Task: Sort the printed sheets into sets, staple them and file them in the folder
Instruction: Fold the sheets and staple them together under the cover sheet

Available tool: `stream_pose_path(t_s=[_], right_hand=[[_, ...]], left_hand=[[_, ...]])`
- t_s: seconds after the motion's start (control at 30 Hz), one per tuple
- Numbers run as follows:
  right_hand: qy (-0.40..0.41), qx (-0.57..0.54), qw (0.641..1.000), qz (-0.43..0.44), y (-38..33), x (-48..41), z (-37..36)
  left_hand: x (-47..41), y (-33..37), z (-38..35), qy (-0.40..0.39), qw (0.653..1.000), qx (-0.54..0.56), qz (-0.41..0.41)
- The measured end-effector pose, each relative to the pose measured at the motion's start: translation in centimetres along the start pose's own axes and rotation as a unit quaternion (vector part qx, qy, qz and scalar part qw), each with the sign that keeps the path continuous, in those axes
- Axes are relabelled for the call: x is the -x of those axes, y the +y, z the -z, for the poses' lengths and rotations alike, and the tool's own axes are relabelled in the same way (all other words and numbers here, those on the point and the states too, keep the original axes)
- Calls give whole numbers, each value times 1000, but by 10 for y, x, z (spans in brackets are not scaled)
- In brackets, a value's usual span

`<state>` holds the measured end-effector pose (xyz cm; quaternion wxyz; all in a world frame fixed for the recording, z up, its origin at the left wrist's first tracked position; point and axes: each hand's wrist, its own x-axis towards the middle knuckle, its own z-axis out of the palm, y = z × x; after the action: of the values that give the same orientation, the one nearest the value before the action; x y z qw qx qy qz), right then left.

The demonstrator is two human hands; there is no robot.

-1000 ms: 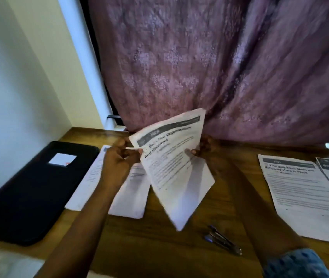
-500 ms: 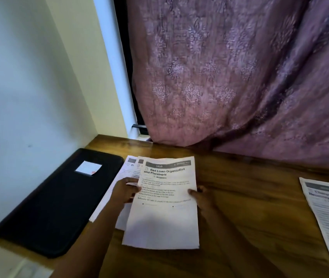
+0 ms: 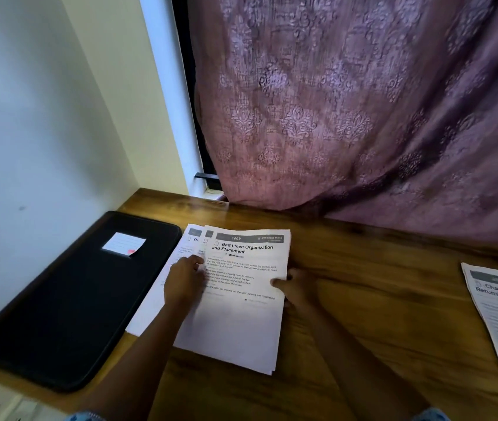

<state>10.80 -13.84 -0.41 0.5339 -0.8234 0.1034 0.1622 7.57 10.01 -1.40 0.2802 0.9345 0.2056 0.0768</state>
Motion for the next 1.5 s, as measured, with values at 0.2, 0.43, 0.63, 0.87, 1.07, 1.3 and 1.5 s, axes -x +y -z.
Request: stream_pose_path(t_s=[0.2,0.43,0.63,0.87,1.07,1.3,1.5], right_hand=[[41,112,993,23,-6,6,12],[124,180,973,75,18,27,106],[212,223,949,65,83,47,248],[289,292,911,29,188,65,396],[273,357,892,48,238,55,421],[263,328,904,71,248,49,418],[246,301,918,82,253,48,423]], left_hand=[[11,14,4,18,997,-79,-19],[43,131,-26,19,990,-3,-143],[112,267,-107,-203,946,177,-179],[191,385,-219,-380,894,230,-58],[217,416,-293,-340,892,296,-33],[226,440,-264,-251,855,448,70],[223,439,-261,-345,861,368,67]])
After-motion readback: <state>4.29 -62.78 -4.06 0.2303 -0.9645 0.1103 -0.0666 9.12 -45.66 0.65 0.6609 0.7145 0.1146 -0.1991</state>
